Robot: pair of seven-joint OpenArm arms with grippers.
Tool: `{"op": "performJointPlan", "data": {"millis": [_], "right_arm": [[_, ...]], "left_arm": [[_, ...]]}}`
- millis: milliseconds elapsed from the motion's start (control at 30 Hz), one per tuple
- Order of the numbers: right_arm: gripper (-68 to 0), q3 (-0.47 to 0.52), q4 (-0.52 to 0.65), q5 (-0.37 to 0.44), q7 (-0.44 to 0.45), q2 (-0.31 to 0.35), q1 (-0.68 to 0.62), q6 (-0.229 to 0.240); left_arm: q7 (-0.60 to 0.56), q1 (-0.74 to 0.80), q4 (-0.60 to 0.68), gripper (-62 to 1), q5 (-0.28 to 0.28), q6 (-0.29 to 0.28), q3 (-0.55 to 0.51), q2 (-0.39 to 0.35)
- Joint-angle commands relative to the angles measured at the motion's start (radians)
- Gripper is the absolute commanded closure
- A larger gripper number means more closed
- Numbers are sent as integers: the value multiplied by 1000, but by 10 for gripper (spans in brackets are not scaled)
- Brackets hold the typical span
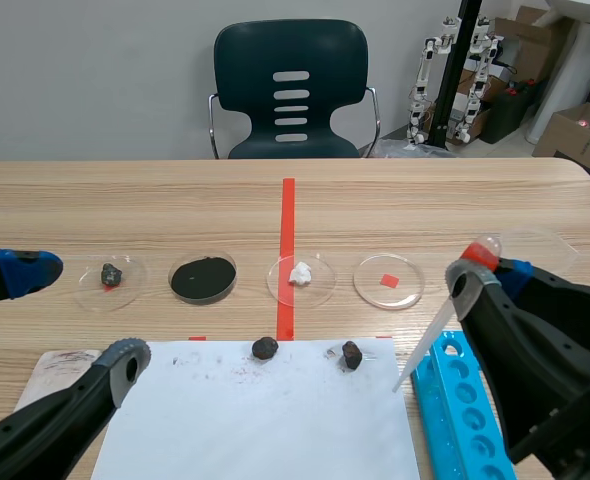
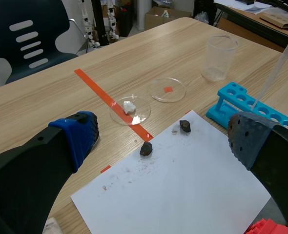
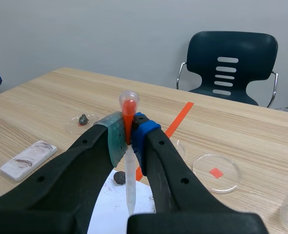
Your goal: Put the dropper in the beaker
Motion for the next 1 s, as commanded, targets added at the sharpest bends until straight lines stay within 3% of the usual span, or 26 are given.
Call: {"op": "performJointPlan", "data": {"millis": [0, 467, 967], "right_arm": [[-24, 3, 18, 6, 11, 3, 12, 0], [-24, 9, 18, 6, 11, 3, 12, 0], [-24, 178, 18, 7, -8, 2, 24, 0]], "left_arm": [[-14, 0, 6, -559, -14, -2, 1, 2], [-14, 0, 6, -559, -14, -2, 1, 2], [-14, 0, 6, -559, -14, -2, 1, 2]]}}
